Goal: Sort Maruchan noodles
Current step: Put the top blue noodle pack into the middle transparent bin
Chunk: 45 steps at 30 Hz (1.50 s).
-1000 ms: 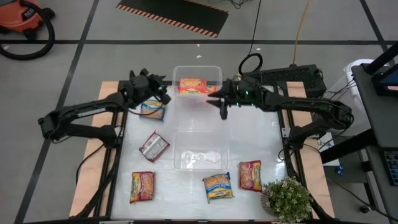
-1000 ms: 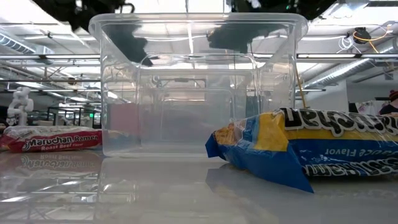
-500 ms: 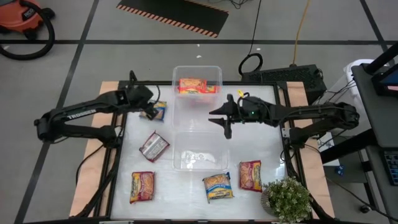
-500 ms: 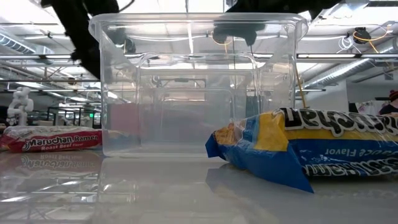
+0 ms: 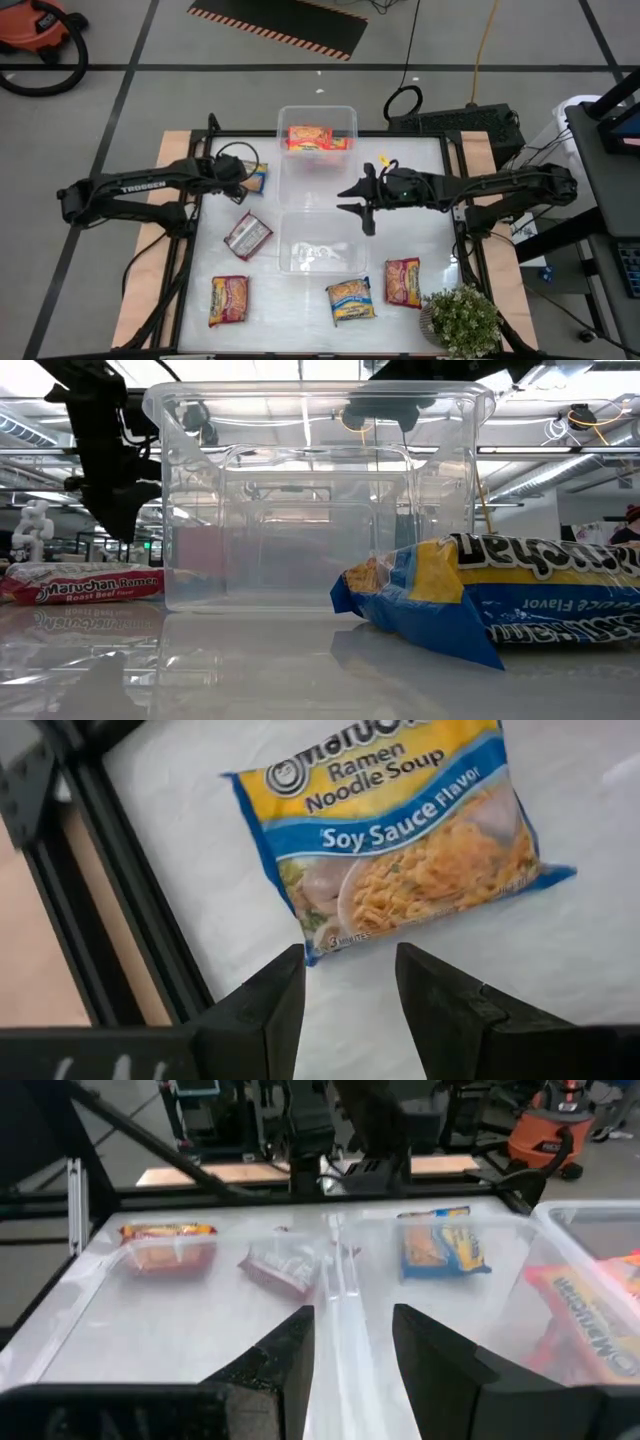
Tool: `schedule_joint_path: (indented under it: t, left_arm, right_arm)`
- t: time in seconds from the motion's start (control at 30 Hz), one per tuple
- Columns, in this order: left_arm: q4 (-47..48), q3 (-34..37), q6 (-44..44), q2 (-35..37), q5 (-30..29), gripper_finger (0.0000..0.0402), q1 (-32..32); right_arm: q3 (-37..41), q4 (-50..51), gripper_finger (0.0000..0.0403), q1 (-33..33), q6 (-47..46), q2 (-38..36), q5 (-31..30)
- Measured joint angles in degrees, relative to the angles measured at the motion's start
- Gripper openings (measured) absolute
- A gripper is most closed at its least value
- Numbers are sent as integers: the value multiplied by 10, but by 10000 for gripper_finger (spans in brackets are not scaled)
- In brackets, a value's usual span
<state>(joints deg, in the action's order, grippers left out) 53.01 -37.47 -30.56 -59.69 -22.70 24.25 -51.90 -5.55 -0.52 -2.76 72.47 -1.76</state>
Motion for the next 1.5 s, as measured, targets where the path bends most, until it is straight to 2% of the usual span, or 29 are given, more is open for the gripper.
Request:
schedule_joint_path:
  t: [0.17, 0.27, 0.43, 0.6, 0.7, 0.87, 1.03, 1.2, 1.33, 1.5]
  left_arm:
    - [5, 22, -83, -11, 5, 163, -4]
    - [3, 46, -100, -24, 16, 164, -4]
    - [1, 72, -84, -43, 38, 164, -4]
    - [-47, 79, -61, -54, 36, 164, 7]
    - [-106, 84, -28, -66, 28, 164, 17]
    - [-114, 82, -25, -100, -23, 164, 48]
    - [-121, 82, 11, -137, 6, 164, 70]
    - [-161, 80, 54, -169, -4, 164, 80]
    - [-195, 81, 76, -173, -12, 164, 81]
    - [-198, 81, 97, -173, 19, 163, 69]
  right_arm:
    - [11, 2, 132, 17, 6, 0, 0]
    - [22, -11, 132, 31, 21, 0, 0]
    - [23, -20, 132, 59, 42, 0, -8]
    - [23, -30, 132, 82, 72, 0, -44]
    - [23, -32, 132, 86, 86, 0, -44]
    - [23, -32, 132, 85, 97, 0, -45]
    - [23, -25, 132, 85, 114, 0, -44]
    - [23, -26, 132, 85, 124, 0, -44]
    - [23, -23, 132, 85, 126, 0, -44]
    - [23, -23, 132, 85, 126, 0, -44]
